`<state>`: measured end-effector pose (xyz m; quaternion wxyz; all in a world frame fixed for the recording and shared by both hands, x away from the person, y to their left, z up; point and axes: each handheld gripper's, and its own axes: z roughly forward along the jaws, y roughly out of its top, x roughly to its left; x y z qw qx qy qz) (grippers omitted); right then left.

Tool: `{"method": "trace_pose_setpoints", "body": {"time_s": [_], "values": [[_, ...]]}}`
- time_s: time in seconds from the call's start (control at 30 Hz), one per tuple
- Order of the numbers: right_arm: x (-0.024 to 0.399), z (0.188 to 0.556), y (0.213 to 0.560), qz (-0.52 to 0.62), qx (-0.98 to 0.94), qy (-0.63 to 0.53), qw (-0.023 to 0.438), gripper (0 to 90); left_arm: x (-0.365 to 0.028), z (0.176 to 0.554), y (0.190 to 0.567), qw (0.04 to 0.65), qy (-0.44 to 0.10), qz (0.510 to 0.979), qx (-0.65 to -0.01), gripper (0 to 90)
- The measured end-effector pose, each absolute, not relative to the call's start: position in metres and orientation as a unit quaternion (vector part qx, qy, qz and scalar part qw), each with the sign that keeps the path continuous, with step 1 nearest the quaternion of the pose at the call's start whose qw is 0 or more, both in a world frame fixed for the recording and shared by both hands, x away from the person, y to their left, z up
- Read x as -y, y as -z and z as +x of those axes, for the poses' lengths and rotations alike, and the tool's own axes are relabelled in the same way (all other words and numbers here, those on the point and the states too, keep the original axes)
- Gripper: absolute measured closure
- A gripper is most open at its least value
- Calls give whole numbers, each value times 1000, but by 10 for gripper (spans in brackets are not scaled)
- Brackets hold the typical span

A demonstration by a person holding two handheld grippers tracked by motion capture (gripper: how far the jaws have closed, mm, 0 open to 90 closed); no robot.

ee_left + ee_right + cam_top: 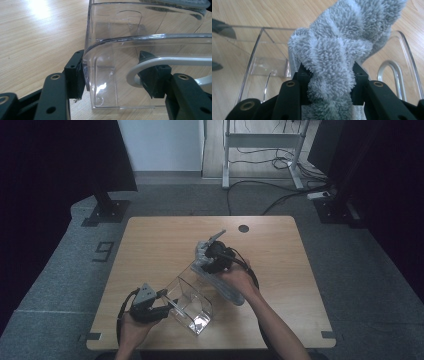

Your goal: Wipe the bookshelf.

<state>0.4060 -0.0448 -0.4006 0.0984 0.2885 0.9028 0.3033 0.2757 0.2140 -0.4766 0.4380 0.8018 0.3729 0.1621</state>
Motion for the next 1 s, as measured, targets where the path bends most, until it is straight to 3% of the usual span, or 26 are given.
{"method": "trace_pose_setpoints", "body": {"time_s": [1.0], "values": [[110, 360, 413, 285, -902, -311, 94, 605, -215, 276, 477, 439, -160, 800, -376, 423]]}}
